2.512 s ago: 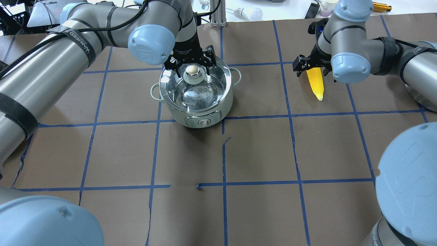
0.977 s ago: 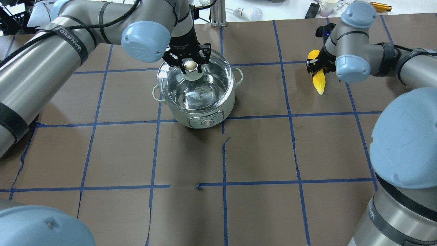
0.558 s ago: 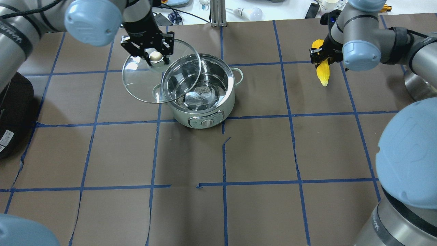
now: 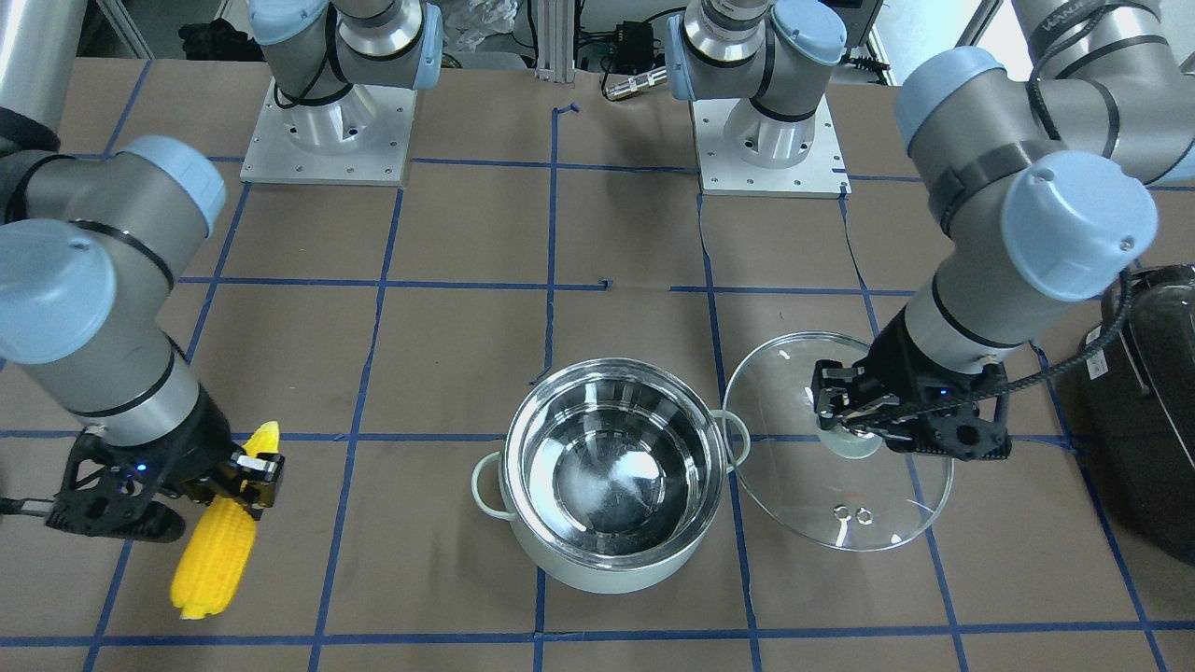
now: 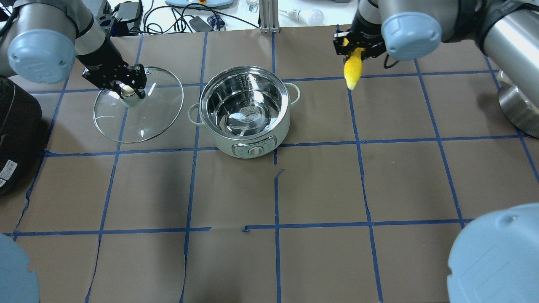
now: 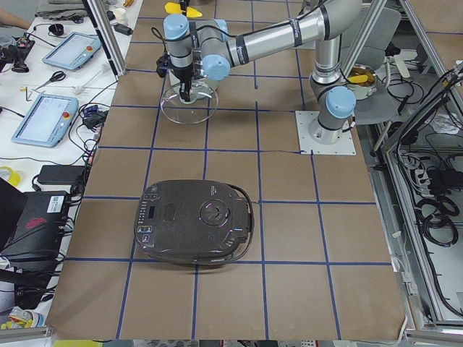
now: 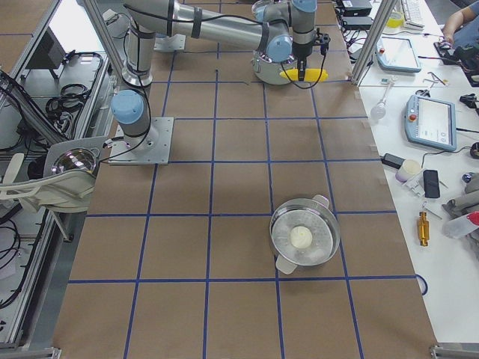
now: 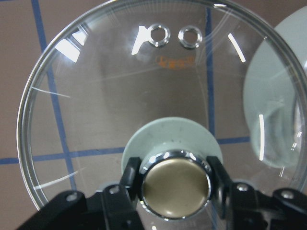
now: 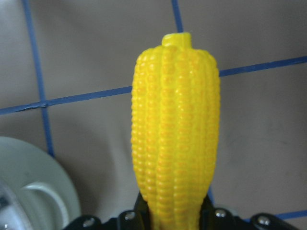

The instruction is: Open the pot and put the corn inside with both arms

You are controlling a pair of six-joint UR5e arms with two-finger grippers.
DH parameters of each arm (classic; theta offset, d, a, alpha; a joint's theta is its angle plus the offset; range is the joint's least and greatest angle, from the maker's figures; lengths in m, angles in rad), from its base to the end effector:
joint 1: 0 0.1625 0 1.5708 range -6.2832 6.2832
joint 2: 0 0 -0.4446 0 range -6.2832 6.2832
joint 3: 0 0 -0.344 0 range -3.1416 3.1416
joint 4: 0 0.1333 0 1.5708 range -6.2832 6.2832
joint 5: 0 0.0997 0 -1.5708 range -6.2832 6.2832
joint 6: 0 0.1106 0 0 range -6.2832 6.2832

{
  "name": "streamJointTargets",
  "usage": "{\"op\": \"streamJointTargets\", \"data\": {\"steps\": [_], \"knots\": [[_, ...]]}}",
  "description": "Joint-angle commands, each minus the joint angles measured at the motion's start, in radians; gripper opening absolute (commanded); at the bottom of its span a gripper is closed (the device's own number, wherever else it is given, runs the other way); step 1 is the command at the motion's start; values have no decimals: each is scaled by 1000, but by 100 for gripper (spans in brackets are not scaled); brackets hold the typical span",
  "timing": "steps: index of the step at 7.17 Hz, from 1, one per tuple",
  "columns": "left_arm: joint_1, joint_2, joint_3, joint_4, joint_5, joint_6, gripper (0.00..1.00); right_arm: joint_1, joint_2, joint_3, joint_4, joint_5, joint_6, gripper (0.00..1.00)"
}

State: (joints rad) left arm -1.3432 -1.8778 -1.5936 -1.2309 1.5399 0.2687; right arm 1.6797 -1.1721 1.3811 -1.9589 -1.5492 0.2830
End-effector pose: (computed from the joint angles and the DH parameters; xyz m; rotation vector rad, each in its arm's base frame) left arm -0.0067 -0.5770 0.3654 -0.0642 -3.1133 0.0270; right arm 0.2030 -0.6085 0.4098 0.2643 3.0629 -0.2643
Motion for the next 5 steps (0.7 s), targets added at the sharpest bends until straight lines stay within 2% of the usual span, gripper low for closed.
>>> {"op": "streamJointTargets", "data": {"steps": [1, 3, 5], "knots": [[126, -15, -176, 231, -1, 90, 3, 164, 34, -143, 134, -17, 149, 0], [199, -26, -239, 275, -3, 124, 3, 279, 142, -238, 167, -127, 197, 0], [205, -43, -246, 281, -3, 133, 3, 330, 195, -267, 163, -130, 191, 0]]}}
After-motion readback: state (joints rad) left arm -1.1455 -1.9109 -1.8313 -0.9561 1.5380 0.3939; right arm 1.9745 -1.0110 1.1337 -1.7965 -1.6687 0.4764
